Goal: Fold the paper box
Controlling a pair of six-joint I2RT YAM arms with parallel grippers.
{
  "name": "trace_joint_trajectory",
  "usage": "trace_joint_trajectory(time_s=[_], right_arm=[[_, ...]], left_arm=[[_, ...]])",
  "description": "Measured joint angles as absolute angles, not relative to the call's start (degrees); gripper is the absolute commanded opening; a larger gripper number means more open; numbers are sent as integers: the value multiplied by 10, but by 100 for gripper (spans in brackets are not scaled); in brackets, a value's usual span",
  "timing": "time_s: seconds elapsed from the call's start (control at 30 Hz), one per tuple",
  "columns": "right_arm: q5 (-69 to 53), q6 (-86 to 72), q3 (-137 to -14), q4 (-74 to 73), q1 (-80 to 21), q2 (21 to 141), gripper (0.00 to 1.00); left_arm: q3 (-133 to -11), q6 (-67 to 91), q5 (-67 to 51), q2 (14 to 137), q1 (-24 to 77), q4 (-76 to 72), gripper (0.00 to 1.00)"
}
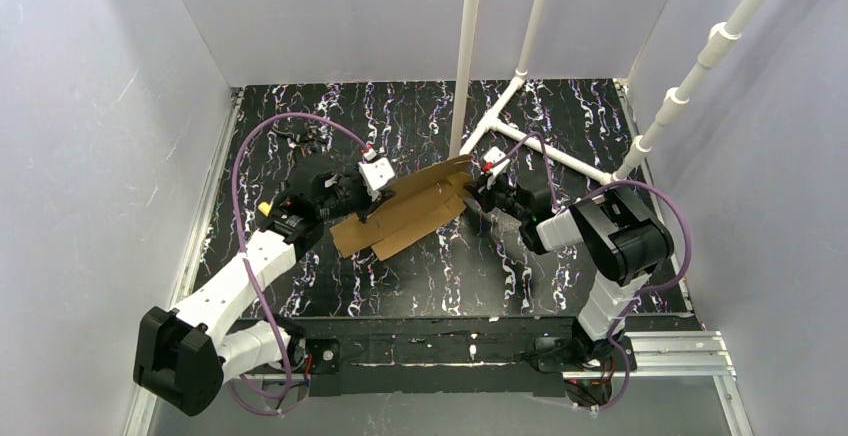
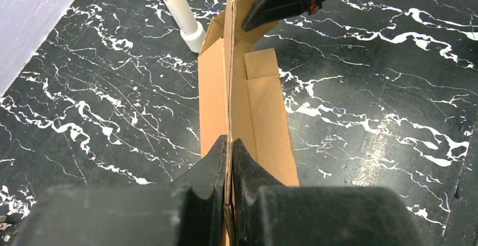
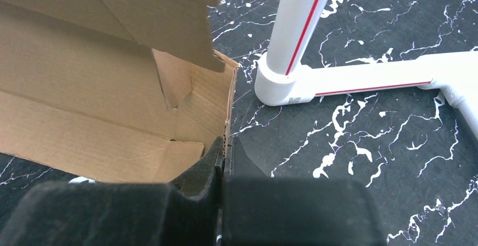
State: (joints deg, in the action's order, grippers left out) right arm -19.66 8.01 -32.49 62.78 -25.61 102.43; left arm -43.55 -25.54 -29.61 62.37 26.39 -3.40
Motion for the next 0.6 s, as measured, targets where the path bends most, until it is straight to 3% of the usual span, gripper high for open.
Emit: trace_joint_trajectory(time_s=[0.6], right_arm=[[-252,116,-289,628,-258,979,18]], left_arm=[[-416,-218,-311,614,264,-34,0]])
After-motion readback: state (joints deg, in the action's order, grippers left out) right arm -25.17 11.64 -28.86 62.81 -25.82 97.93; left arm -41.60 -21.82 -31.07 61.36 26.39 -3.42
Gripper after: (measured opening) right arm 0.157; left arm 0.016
